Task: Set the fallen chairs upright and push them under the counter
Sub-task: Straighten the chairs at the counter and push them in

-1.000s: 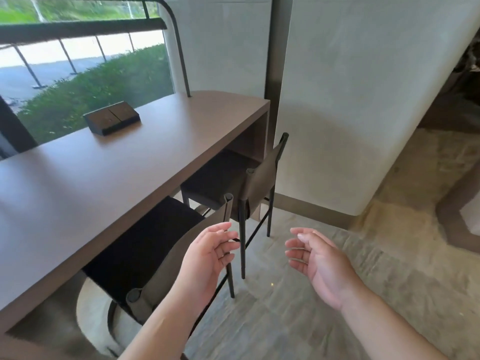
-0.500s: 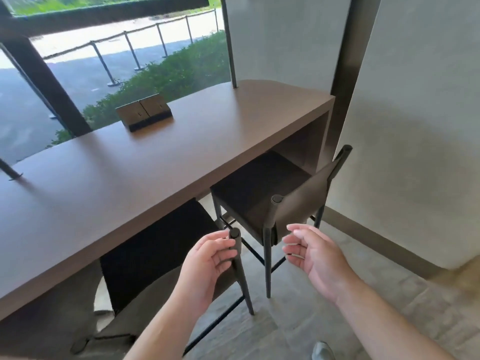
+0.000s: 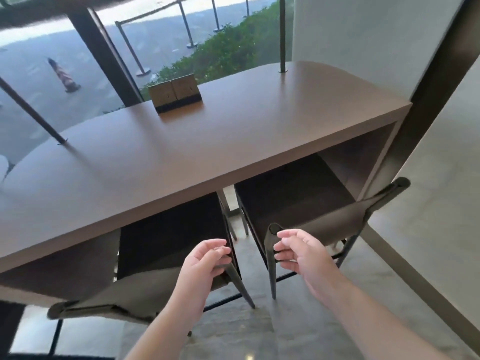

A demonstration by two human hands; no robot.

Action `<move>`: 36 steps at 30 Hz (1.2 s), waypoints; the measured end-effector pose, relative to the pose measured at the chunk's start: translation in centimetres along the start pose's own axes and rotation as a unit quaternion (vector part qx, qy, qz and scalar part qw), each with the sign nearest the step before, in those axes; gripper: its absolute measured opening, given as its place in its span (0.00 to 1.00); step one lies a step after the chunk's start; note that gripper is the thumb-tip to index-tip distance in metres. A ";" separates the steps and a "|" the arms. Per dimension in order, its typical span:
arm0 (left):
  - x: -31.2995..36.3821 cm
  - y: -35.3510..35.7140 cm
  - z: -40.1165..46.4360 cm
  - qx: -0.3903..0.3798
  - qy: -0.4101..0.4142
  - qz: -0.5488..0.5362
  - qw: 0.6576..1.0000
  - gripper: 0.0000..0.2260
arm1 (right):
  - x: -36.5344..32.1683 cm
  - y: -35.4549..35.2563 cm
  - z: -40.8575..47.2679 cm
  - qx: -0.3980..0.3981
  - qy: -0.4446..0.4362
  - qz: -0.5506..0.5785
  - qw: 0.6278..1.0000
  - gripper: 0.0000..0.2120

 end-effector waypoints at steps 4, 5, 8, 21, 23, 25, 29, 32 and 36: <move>-0.9 -0.9 0.8 0.030 0.006 0.036 0.999 0.10 | 0.2 0.4 1.9 -0.001 0.008 -0.018 1.000 0.08; -1.0 -1.2 0.8 0.033 0.020 0.070 0.997 0.10 | 0.2 0.5 2.1 0.005 0.005 -0.038 0.999 0.08; -1.0 -1.9 1.1 0.047 0.100 0.199 0.974 0.11 | -0.4 0.7 2.6 0.016 -0.021 -0.113 0.993 0.08; -4.3 -1.3 1.4 -0.021 0.375 0.525 0.764 0.17 | -2.1 1.5 3.5 0.099 -0.318 -0.569 0.752 0.15; -4.2 -1.2 1.5 -0.020 0.374 0.529 0.762 0.17 | -2.1 2.2 2.9 0.091 -0.421 -0.630 0.646 0.20; -4.0 -1.0 1.9 -0.013 0.362 0.538 0.761 0.18 | -2.3 2.4 3.3 0.068 -0.468 -0.669 0.574 0.25; -3.8 -0.3 1.9 0.017 0.329 0.557 0.762 0.19 | -2.6 2.0 4.7 0.006 -0.475 -0.694 0.541 0.27; -3.5 0.1 2.5 0.038 0.314 0.560 0.766 0.19 | -2.9 2.5 5.3 -0.047 -0.483 -0.696 0.528 0.28; -3.5 0.5 3.1 0.064 0.285 0.575 0.764 0.20 | -3.2 2.8 5.6 -0.071 -0.485 -0.702 0.516 0.28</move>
Point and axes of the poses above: each hand's wrist, its own z-axis towards the middle knuckle, its own y-axis out of the palm, x = y × z, the point moved 7 cm from there along z, towards the middle knuckle, and after that the axes turned 6 degrees about y, right-handed, at the moved point
